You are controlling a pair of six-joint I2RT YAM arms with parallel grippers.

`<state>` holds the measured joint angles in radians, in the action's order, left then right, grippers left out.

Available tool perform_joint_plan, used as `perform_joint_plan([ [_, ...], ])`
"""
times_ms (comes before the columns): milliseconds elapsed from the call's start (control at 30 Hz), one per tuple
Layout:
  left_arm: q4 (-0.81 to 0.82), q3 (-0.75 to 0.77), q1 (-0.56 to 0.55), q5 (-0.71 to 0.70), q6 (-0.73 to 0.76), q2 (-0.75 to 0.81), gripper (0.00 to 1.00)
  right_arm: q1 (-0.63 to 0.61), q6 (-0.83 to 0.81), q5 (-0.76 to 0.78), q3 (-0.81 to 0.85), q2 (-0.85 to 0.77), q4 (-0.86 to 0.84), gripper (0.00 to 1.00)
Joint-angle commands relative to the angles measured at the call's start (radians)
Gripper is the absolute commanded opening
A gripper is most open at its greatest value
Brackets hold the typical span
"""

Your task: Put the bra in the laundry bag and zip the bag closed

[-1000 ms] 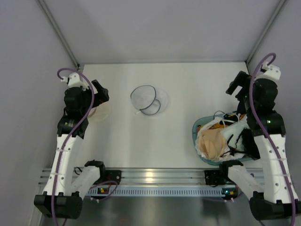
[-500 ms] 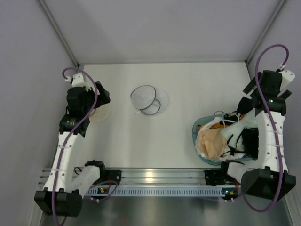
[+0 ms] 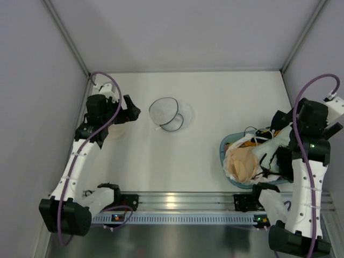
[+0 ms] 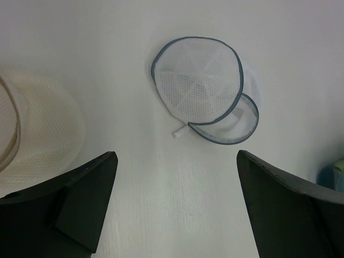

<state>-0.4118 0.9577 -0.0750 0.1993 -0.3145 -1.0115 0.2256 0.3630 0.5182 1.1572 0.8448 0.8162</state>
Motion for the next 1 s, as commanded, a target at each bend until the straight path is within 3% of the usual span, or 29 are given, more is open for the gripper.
perform_joint_plan([
  [0,0.050,0.058,-0.066,0.043,0.015,-0.067,0.98,0.003,0.013,-0.029,-0.051,-0.029,-0.014,0.99],
  [67,0.051,0.116,-0.130,-0.027,0.012,-0.114,0.99,0.003,0.011,-0.070,-0.054,-0.026,-0.032,0.99],
  [100,0.050,0.136,-0.217,-0.154,0.003,-0.168,0.99,0.003,0.011,-0.078,-0.057,-0.020,-0.035,0.99],
  [200,0.070,0.222,-0.371,-0.283,-0.021,-0.334,0.99,0.003,0.007,-0.087,-0.073,-0.013,-0.052,0.99],
  [267,0.105,0.288,-0.402,-0.380,-0.012,-0.428,0.98,0.004,-0.001,-0.090,-0.093,-0.013,-0.061,0.99],
  [400,0.139,0.436,-0.436,-0.431,0.069,-0.693,0.98,0.003,0.005,-0.119,-0.090,-0.026,-0.074,1.00],
  [600,0.145,0.676,-0.509,-0.550,0.144,-0.968,0.93,0.003,0.021,-0.150,-0.065,-0.038,-0.065,0.99],
  [733,0.143,0.760,-0.560,-0.647,0.147,-1.073,0.85,0.003,0.021,-0.135,-0.070,-0.053,-0.057,0.99],
  [967,0.143,0.754,-0.588,-0.753,0.123,-1.131,0.76,0.004,0.017,-0.106,-0.065,-0.064,-0.046,0.99],
])
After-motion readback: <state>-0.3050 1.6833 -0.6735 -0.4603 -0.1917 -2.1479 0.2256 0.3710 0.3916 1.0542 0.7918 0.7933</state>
